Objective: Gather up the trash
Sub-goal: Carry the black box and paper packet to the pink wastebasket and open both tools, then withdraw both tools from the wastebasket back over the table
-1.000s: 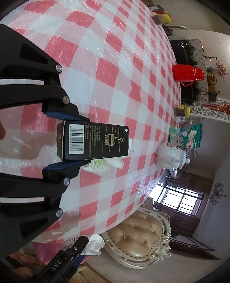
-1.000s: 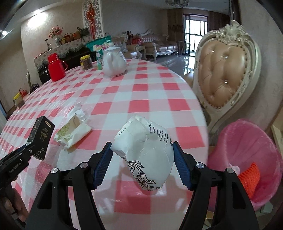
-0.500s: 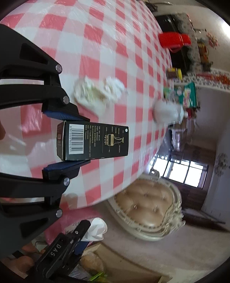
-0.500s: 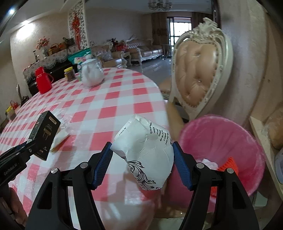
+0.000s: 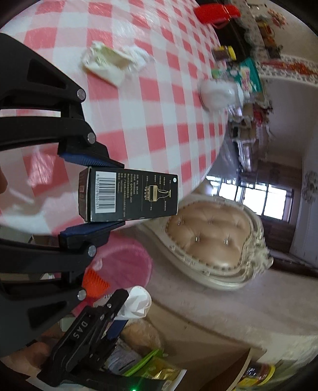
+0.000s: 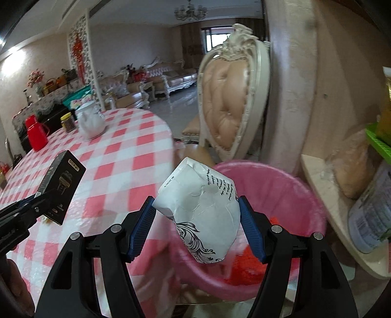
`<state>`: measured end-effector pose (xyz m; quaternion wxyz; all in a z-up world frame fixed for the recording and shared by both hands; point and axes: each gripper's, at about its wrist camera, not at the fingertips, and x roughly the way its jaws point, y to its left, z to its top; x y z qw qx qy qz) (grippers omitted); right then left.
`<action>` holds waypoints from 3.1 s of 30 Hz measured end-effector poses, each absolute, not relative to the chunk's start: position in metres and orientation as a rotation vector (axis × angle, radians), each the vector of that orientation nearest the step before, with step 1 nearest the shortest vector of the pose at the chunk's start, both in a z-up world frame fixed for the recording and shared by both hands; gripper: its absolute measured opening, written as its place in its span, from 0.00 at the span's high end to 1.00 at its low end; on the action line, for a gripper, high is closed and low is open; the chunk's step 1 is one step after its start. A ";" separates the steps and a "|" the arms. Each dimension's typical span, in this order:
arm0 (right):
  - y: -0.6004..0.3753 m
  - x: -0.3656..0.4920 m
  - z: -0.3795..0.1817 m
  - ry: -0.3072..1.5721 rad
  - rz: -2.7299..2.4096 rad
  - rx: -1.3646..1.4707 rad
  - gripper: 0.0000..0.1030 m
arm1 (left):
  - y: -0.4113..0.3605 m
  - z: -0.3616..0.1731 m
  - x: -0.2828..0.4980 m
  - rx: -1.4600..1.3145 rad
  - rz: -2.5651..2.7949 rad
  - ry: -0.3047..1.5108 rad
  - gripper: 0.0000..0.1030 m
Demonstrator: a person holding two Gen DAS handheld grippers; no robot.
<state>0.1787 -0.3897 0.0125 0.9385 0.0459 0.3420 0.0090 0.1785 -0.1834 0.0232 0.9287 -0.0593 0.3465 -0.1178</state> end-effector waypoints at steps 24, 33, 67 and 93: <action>-0.463 0.190 0.003 0.709 -0.122 0.120 0.37 | -0.285 0.026 0.224 -0.065 -0.533 0.729 0.63; -0.469 0.194 -0.005 0.727 -0.131 0.132 0.37 | -0.304 0.011 0.244 -0.065 -0.572 0.777 0.63; -0.456 0.189 -0.008 0.733 -0.124 0.120 0.20 | -0.246 0.013 0.242 -0.152 -0.469 0.751 0.24; -0.386 0.182 0.004 0.732 -0.001 0.062 0.18 | -0.118 0.009 0.202 -0.108 -0.208 0.699 0.23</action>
